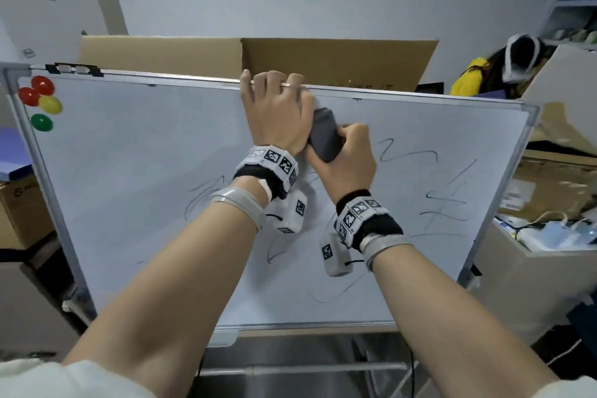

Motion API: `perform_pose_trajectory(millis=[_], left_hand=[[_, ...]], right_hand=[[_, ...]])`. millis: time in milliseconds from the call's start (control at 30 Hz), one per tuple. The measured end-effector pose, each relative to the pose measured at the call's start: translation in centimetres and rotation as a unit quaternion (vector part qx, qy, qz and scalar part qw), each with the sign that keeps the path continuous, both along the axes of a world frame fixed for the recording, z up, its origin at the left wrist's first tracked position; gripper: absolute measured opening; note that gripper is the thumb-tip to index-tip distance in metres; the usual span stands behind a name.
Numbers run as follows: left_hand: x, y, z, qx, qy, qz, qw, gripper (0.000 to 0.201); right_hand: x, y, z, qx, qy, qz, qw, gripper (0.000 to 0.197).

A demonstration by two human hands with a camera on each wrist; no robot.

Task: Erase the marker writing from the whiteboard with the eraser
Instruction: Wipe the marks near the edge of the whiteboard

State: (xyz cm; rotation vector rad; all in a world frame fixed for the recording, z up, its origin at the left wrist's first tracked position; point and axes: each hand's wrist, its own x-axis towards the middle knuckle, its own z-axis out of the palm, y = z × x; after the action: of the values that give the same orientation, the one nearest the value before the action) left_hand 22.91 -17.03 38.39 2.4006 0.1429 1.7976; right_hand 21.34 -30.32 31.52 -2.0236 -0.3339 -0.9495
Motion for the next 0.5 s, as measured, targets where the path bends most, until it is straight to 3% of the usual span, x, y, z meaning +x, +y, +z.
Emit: perform_pose_trajectory(millis=[100, 267, 500], left_hand=[[-0.2, 0.4, 0.0, 0.003, 0.018, -0.022, 1.000, 0.037], [-0.4, 1.4, -0.1, -0.025, -0.006, -0.023, 0.999, 0.033], [-0.2, 0.8, -0.4, -0.047, -0.031, -0.022, 0.998, 0.030]], right_hand=[[0.1, 0.1, 0.0, -0.020, -0.013, -0.022, 0.999, 0.057], [0.0, -2.8, -0.8, 0.093, 0.004, -0.103, 0.990, 0.054], [-0.8, -3.2, -0.2, 0.117, 0.041, -0.132, 0.983, 0.057]])
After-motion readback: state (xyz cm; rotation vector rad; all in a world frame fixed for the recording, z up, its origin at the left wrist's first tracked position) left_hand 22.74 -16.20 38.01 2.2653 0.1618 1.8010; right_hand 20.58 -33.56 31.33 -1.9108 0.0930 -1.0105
